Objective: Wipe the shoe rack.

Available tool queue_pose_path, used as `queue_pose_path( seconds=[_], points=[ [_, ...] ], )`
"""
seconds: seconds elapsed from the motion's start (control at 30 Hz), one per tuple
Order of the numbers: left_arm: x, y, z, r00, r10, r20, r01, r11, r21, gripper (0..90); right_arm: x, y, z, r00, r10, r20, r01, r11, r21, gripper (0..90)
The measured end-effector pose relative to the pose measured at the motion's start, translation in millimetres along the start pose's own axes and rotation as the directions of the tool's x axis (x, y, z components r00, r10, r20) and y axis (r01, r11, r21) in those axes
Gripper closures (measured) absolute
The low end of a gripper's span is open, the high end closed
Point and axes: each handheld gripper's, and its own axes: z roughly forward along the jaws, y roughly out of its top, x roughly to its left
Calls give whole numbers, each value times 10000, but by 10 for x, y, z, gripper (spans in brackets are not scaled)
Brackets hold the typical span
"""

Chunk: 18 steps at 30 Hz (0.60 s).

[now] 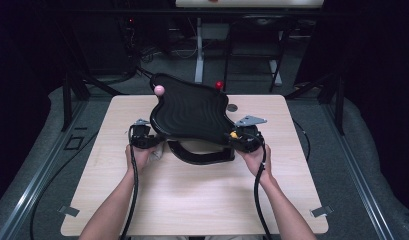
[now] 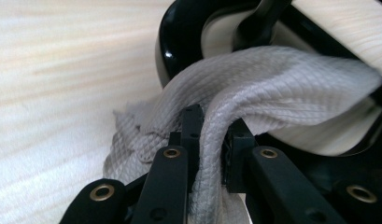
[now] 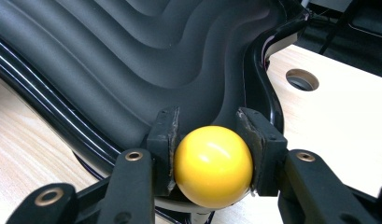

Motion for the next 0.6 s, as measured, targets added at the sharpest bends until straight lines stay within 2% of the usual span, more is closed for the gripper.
queue_pose_path(
  seconds=[0.27, 0.43, 0.6],
  points=[
    [-22, 186, -166, 9991, 415, -25, -416, 9986, -327, 811, 0, -1, 1, 10000, 19, -8, -19, 10000, -16, 596],
    [-49, 321, -273, 9963, 858, -14, -858, 9951, -487, 811, -1, -1, 1, 10000, 8, -17, -8, 10000, -17, 596],
    [-48, 452, -371, 9946, 1041, -50, -1042, 9926, -627, 811, -3, -1, 0, 10000, -6, -23, 6, 10000, 0, 596]
  ],
)
